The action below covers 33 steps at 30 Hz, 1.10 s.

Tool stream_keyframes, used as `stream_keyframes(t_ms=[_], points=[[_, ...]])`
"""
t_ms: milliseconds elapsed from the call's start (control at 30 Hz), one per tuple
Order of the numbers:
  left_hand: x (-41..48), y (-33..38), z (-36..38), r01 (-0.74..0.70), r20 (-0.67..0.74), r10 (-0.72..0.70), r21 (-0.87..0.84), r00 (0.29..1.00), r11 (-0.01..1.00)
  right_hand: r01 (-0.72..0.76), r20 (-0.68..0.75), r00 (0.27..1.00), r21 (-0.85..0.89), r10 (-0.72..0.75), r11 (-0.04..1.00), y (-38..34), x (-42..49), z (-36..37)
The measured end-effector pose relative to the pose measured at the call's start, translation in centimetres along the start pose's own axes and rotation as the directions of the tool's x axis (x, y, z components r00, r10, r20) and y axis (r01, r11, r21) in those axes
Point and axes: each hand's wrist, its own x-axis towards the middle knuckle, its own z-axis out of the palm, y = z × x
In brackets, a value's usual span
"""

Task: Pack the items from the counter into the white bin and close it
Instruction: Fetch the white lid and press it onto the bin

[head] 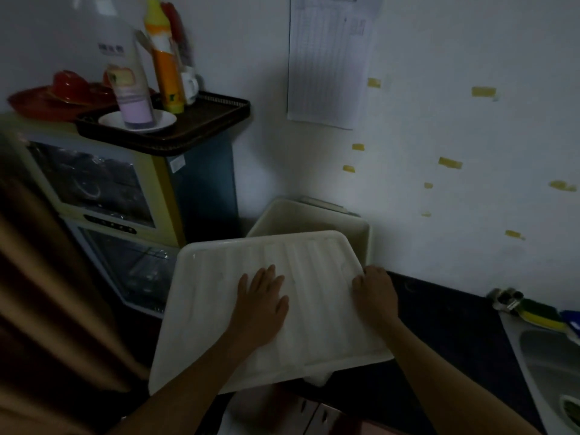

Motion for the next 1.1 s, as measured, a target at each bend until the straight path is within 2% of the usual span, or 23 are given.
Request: stream_keyframes(t_ms=[167,600,800,933,1100], points=[[1.6,3.3,0.7,0.117,-0.019,-0.117,-0.008,0.993,0.993,0.124,0.002,0.992,-0.109,-0.125,0.986,1.5,4.1,-0.2],[7.4,8.1,2.8,0.349,-0.132,-0.348,-0.016,0.928,0.937,0.361,0.138,0.931,-0.221,-0.338,0.906,2.9,15.9,2.0],[9.2,9.7,3.5,0.451,-0.177,-0.445,-0.004,0.878,0.892,0.497,0.207,0.868,-0.344,-0.452,0.797,1.5,20.2,3.7],[10.1,10.6,3.9,0.516,-0.142,-0.507,0.031,0.850,0.856,0.543,0.217,0.839,-0.290,-0.498,0.788,0.5,22.1,4.4],[10.5,11.0,3.9,0.489,-0.065,-0.486,0.036,0.871,0.871,0.629,0.230,0.776,-0.220,-0.587,0.746,-0.3,24.6,5.2]])
